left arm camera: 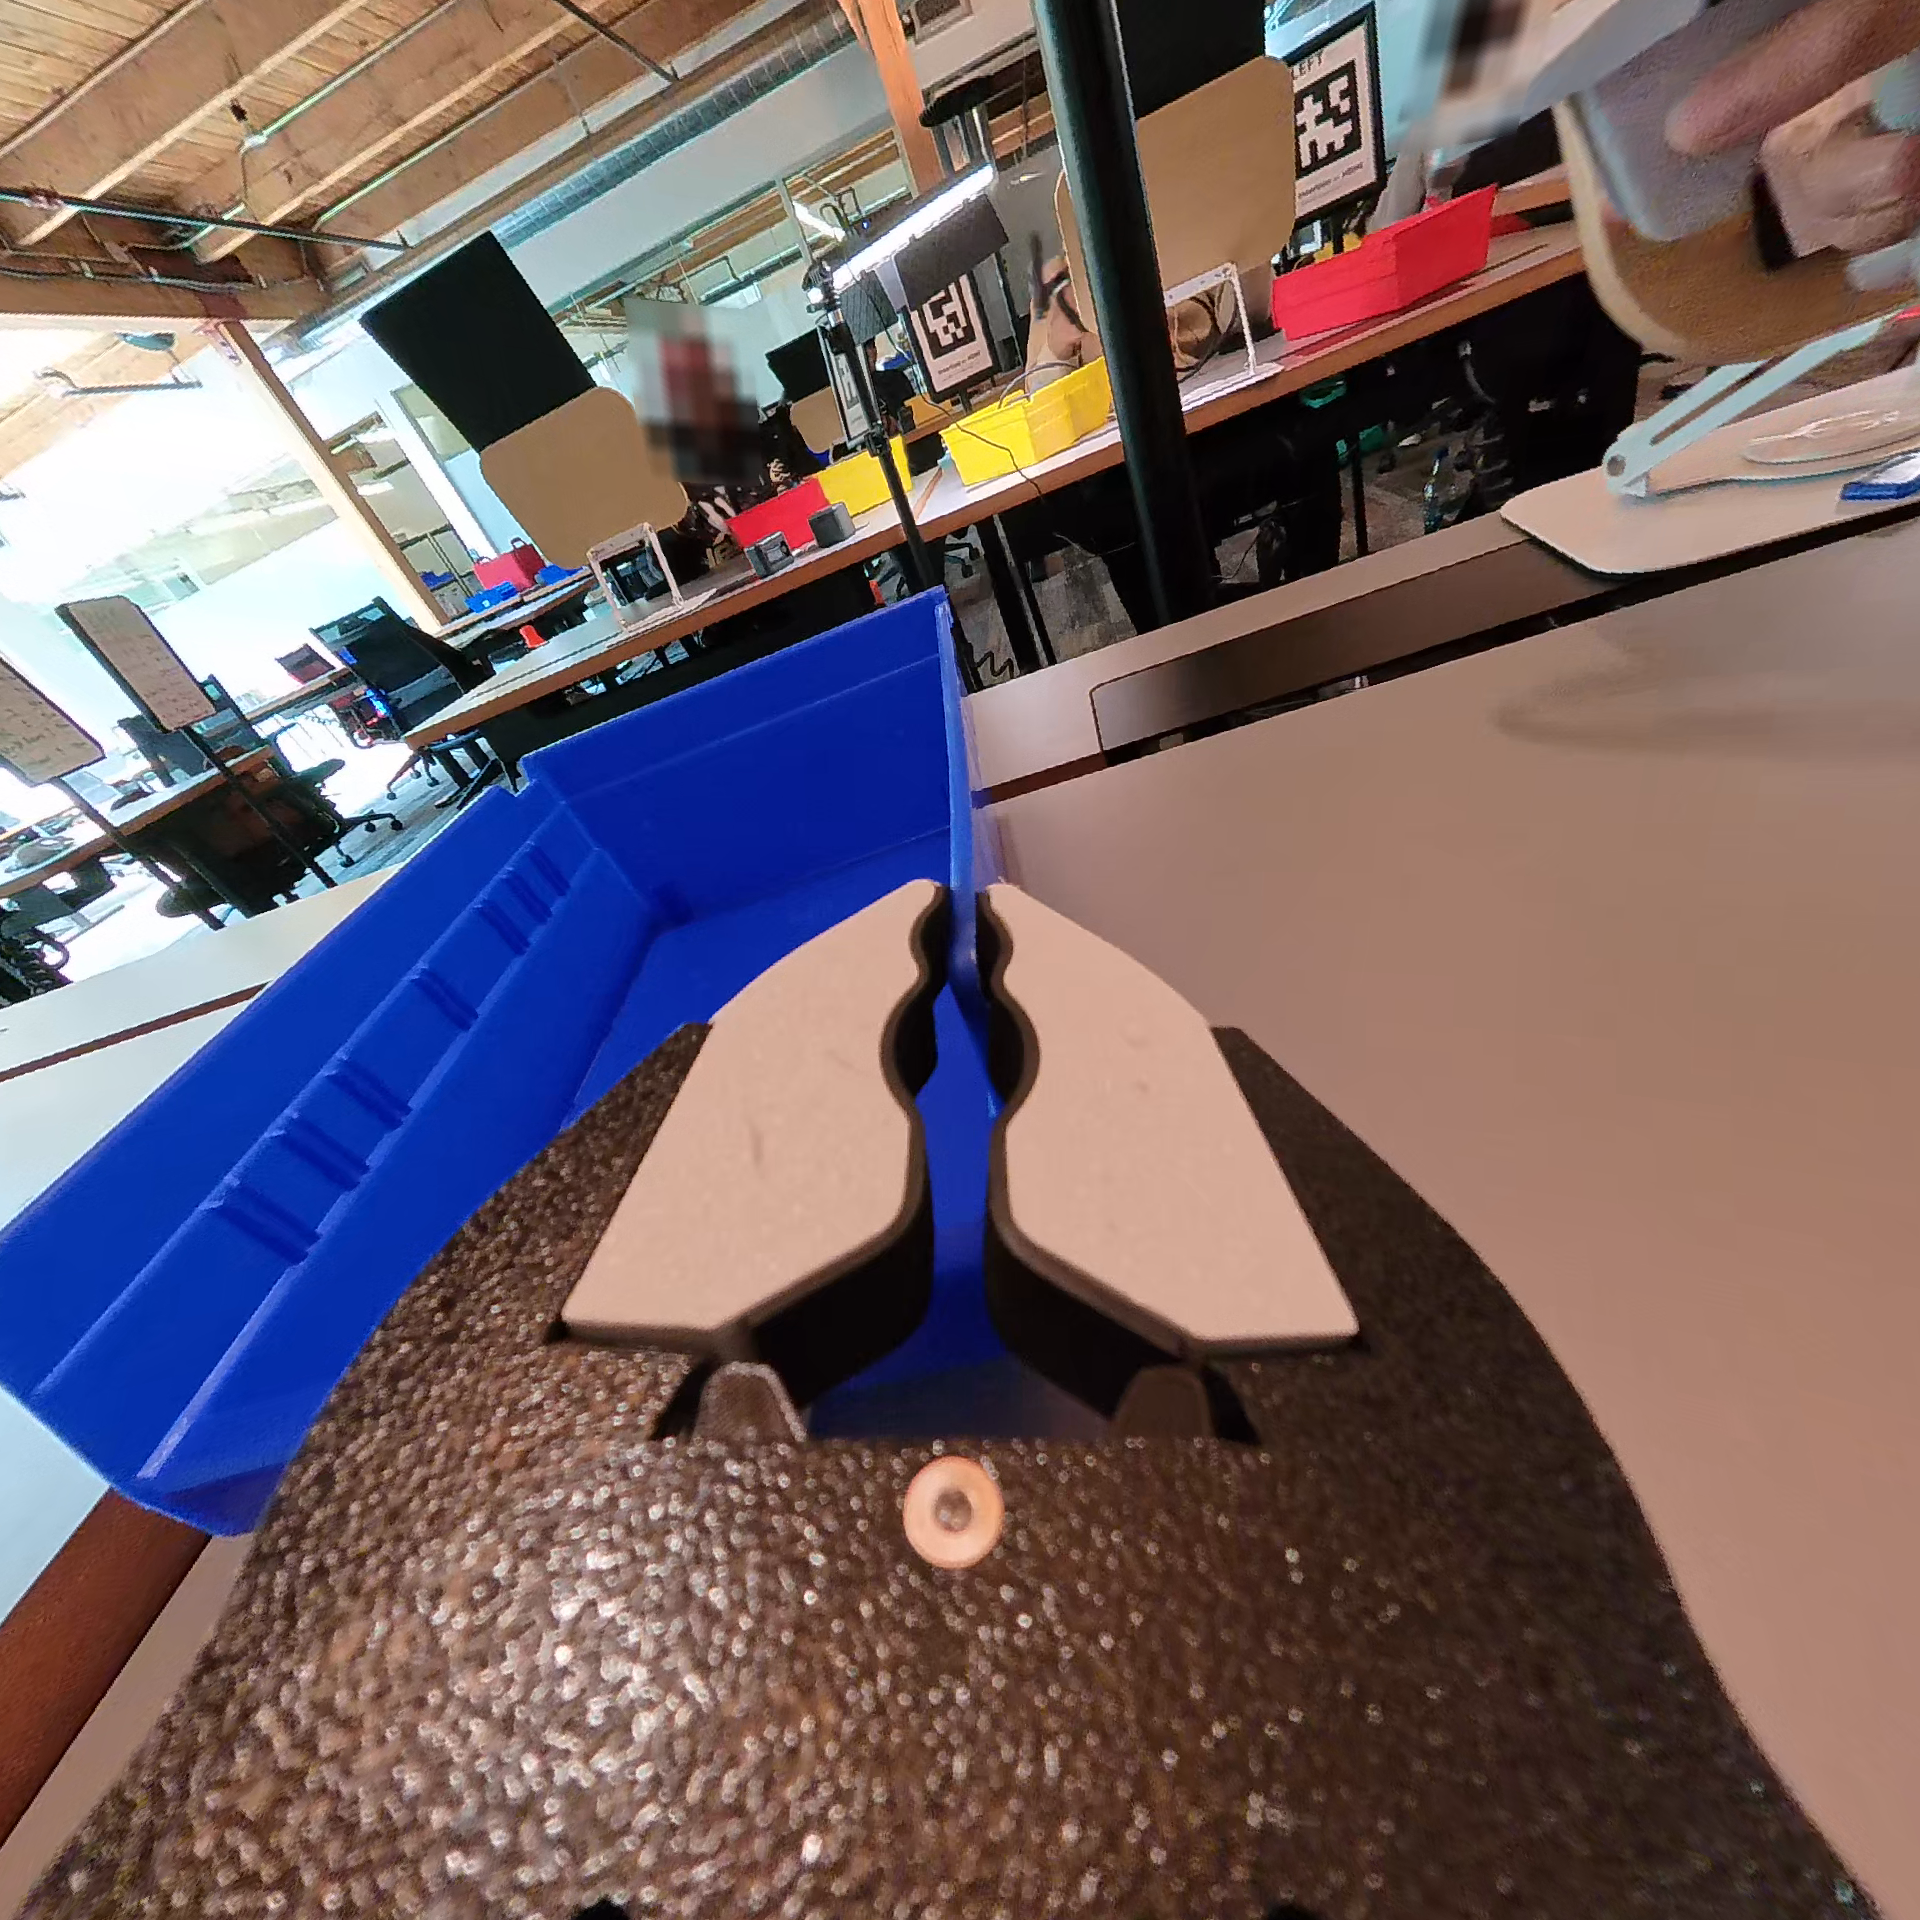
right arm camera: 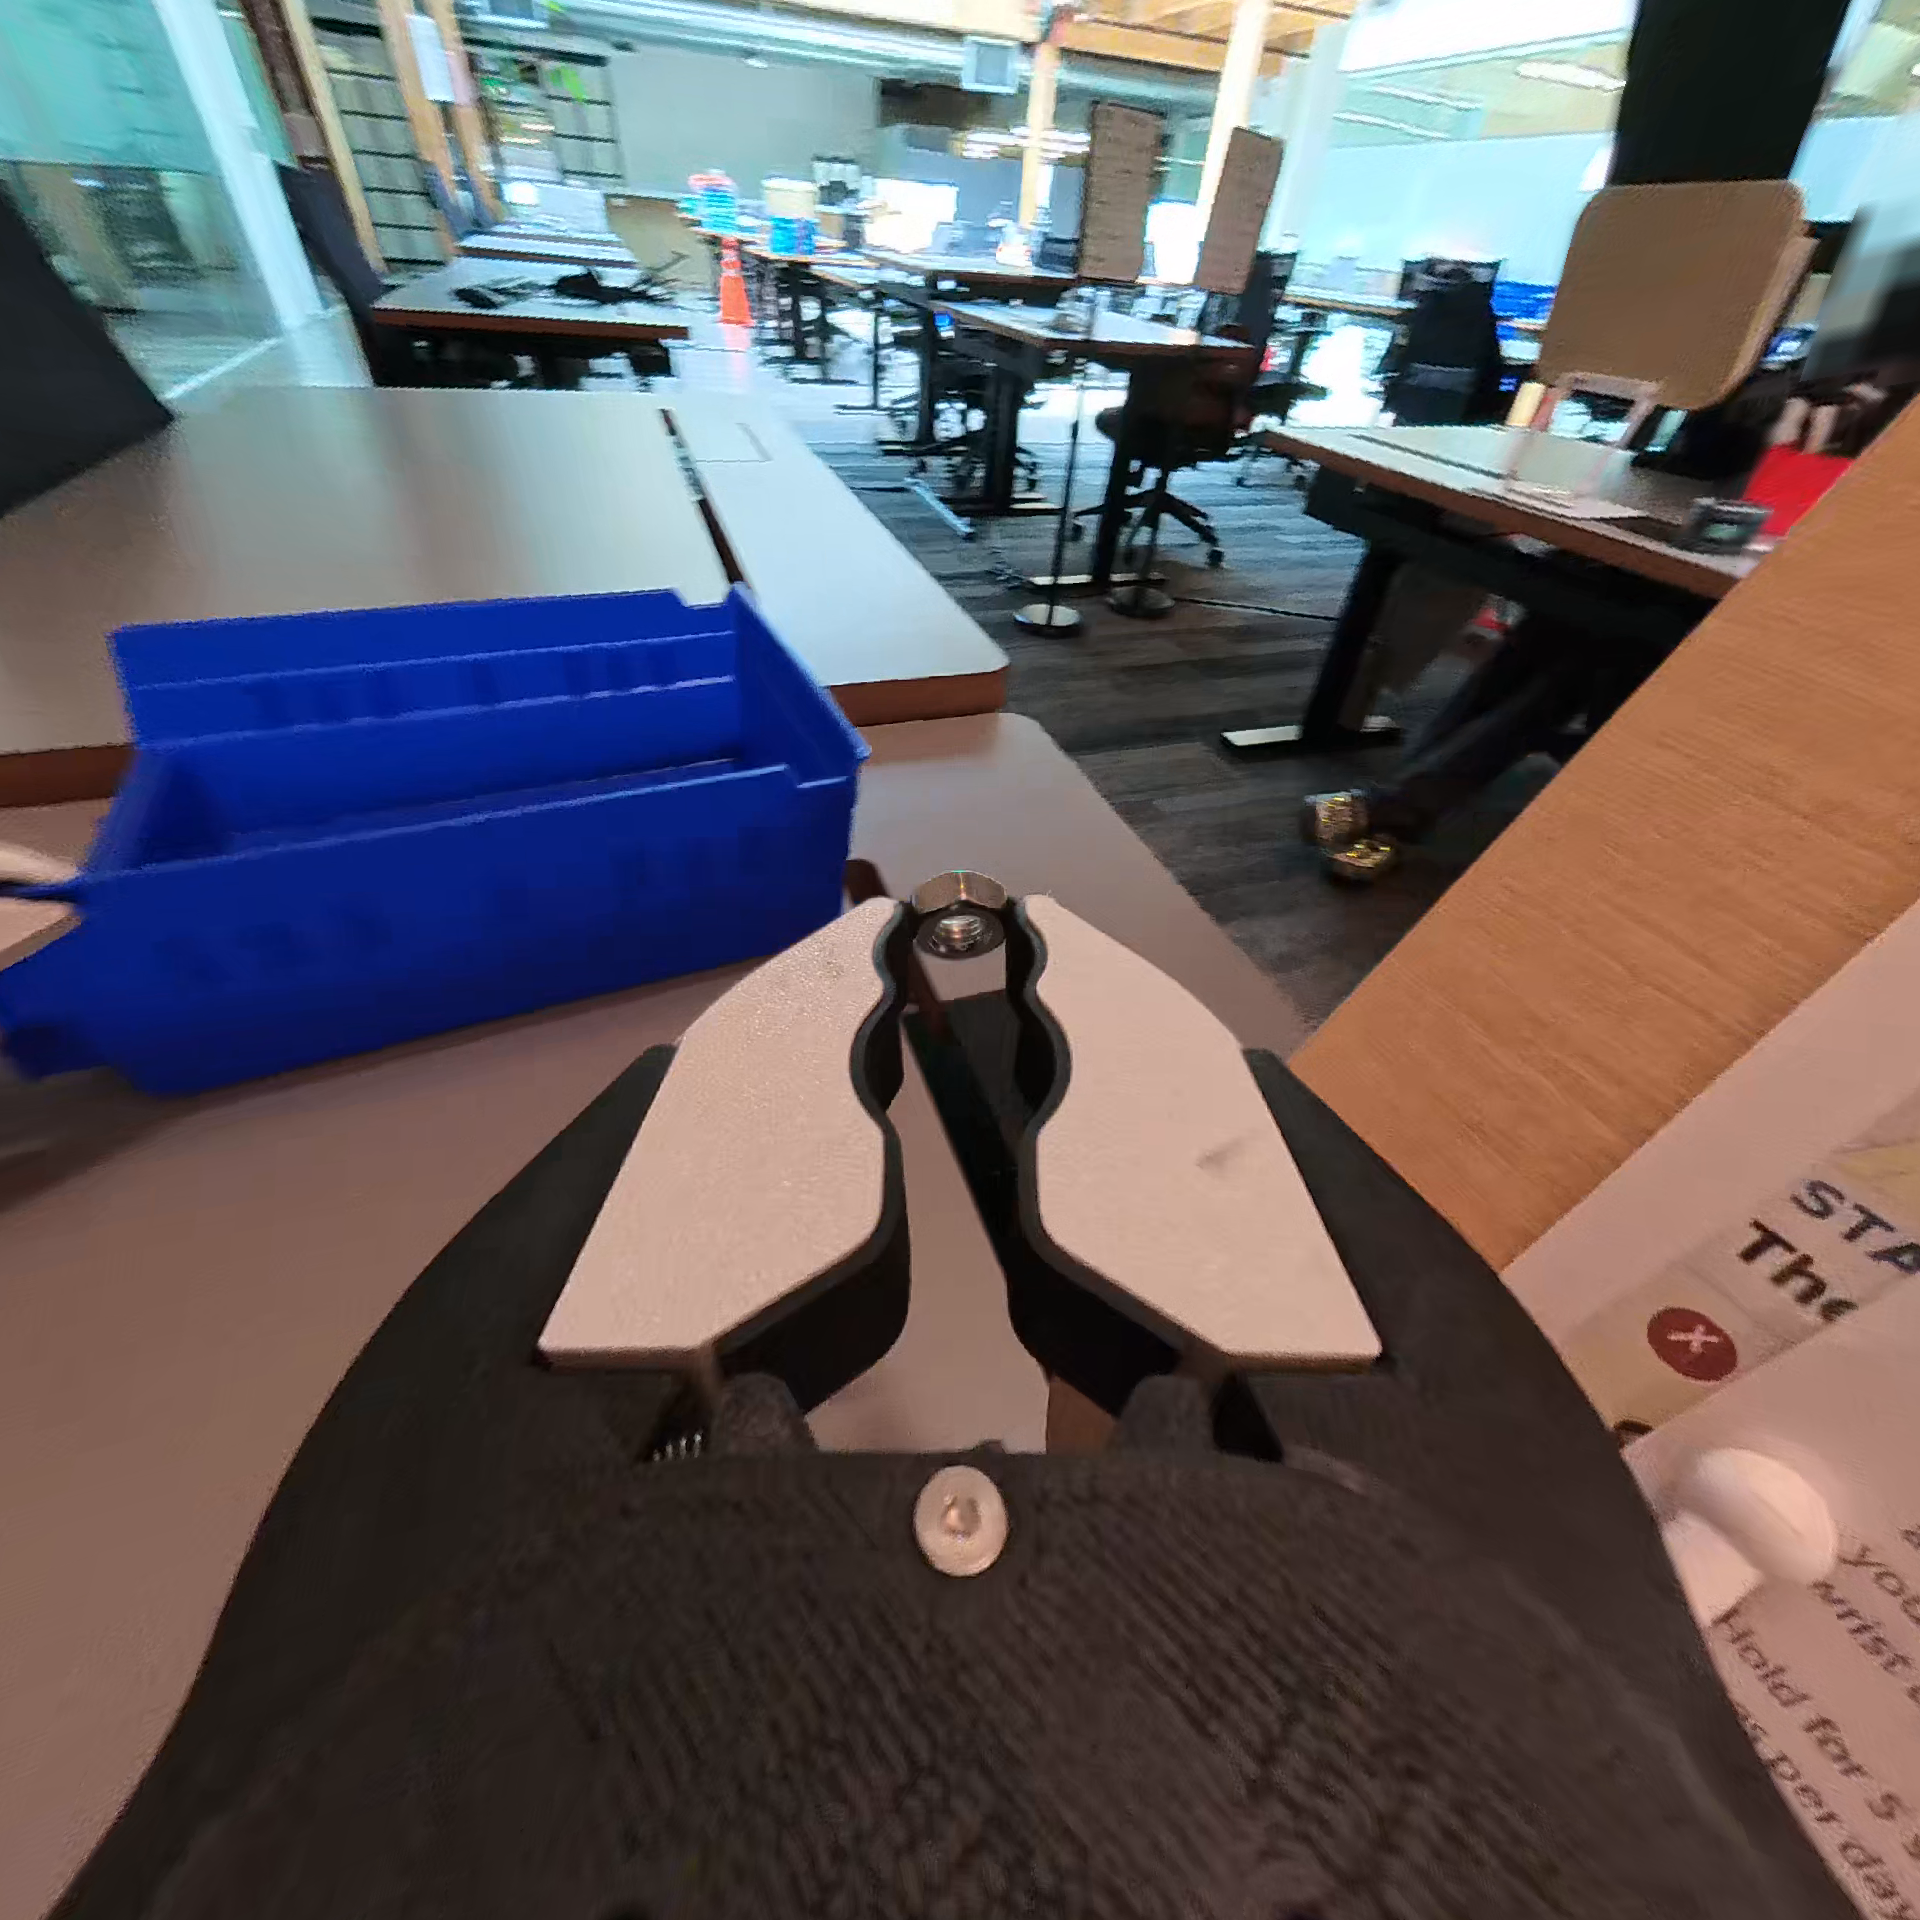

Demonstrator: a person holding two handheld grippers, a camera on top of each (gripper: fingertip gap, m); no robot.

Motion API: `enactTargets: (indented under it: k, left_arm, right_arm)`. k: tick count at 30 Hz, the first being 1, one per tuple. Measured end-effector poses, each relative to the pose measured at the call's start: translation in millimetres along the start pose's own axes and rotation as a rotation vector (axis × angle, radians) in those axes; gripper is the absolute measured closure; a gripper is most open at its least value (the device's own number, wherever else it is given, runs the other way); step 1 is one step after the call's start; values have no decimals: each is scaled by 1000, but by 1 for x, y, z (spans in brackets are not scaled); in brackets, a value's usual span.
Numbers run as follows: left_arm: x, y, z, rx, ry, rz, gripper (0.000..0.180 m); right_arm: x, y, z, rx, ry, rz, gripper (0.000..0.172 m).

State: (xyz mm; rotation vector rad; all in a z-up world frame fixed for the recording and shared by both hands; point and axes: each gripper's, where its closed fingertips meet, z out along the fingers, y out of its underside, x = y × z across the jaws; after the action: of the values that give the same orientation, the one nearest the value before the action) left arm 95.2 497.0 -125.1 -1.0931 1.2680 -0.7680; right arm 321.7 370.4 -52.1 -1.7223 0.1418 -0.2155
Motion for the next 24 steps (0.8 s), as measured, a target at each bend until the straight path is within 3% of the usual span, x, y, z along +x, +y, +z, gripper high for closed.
enactTargets:
  k: [8,12,14,16,18,21,24]
  left_arm:
    - [0,0,-1,3,5,-4,177]
    - [0,0,-1,4,12,-6,177]
    - [0,0,-2,3,19,-9,177]
    - [0,1,-2,3,30,-19,177]
    - [1,1,-2,-1,35,-24,177]
    - [2,2,-3,-18,23,-43,177]
    - [4,2,-5,-52,-18,-98,177]
  right_arm:
    - [15,-5,28,18,31,75,154]
    - [-19,-24,0,112,-49,122,155]
    - [-50,-24,-32,65,-77,89,155]
    - [-65,-10,-82,-54,26,-29,155]
    - [-66,-7,-153,-113,168,-108,155]
    - [-33,-3,-291,-217,464,-135,155]
    - [1,23,-436,-374,742,-76,155]
